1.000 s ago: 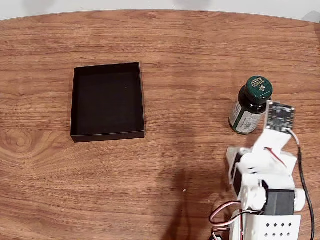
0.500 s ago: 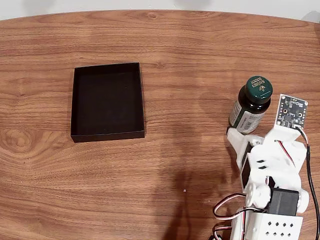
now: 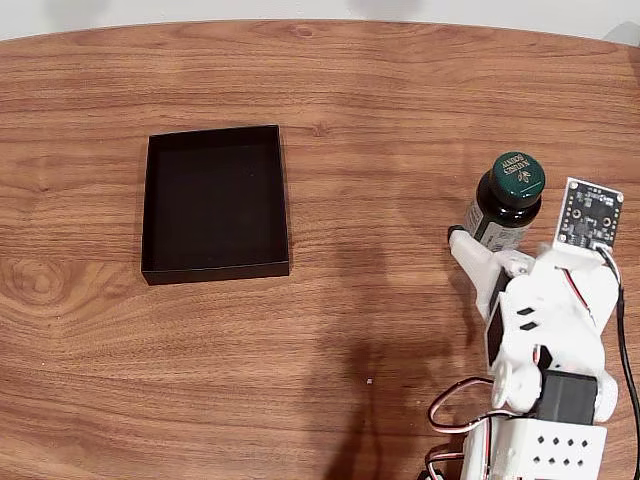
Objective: Pick up the pill bottle and place it in the black box.
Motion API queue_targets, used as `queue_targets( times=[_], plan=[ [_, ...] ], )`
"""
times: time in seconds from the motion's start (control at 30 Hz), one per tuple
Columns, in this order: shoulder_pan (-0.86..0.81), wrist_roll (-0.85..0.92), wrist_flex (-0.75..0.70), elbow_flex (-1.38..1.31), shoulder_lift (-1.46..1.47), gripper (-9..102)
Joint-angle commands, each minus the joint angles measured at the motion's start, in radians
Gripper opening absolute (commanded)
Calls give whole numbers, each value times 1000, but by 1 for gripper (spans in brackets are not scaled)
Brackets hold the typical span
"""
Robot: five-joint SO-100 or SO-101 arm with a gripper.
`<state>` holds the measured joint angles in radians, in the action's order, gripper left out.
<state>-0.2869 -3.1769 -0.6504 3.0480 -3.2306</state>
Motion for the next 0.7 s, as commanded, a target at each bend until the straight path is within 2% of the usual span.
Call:
queue_targets(
  times=[0.0, 0.37, 0.67],
  plan=[
    [-17, -20, 61, -18, 17, 37],
    [-44, -26, 212, -18, 166, 37],
    [-54, -34, 528, -25, 482, 38]
  ],
)
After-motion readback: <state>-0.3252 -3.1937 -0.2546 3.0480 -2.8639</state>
